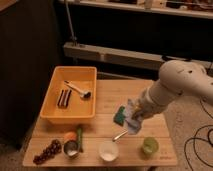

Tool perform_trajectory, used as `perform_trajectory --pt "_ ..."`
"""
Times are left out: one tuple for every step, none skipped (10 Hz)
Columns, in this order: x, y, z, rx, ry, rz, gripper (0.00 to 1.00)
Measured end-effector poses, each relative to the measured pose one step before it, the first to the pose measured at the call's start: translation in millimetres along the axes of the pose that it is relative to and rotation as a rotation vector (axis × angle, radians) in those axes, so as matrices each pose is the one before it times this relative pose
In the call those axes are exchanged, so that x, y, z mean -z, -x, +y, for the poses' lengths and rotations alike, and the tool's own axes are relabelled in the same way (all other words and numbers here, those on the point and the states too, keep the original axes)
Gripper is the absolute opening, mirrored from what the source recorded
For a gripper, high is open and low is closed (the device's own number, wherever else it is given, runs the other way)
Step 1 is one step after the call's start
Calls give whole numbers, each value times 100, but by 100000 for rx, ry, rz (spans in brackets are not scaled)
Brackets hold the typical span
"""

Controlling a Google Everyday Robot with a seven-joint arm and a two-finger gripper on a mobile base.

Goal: Place towel in plastic cup

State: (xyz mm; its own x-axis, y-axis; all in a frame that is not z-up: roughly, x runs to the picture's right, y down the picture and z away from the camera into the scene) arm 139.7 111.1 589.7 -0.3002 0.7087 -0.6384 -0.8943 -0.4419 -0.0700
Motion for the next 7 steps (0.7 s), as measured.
perform_trajectory --pt "-49 -99 -2317 -3542 -1315 -378 0" --pt "-264 11 -1945 -3292 -998 -307 0" --pt "-248 118 -950 -2388 -631 -151 0" --pt "-398 164 -1184 -2925 -1151 -33 0" --pt "-89 90 -1008 -2123 -1021 -230 0" --pt "-33 26 -838 -1896 -899 -143 0" --pt "45 -163 -525 -875 -1152 -345 0"
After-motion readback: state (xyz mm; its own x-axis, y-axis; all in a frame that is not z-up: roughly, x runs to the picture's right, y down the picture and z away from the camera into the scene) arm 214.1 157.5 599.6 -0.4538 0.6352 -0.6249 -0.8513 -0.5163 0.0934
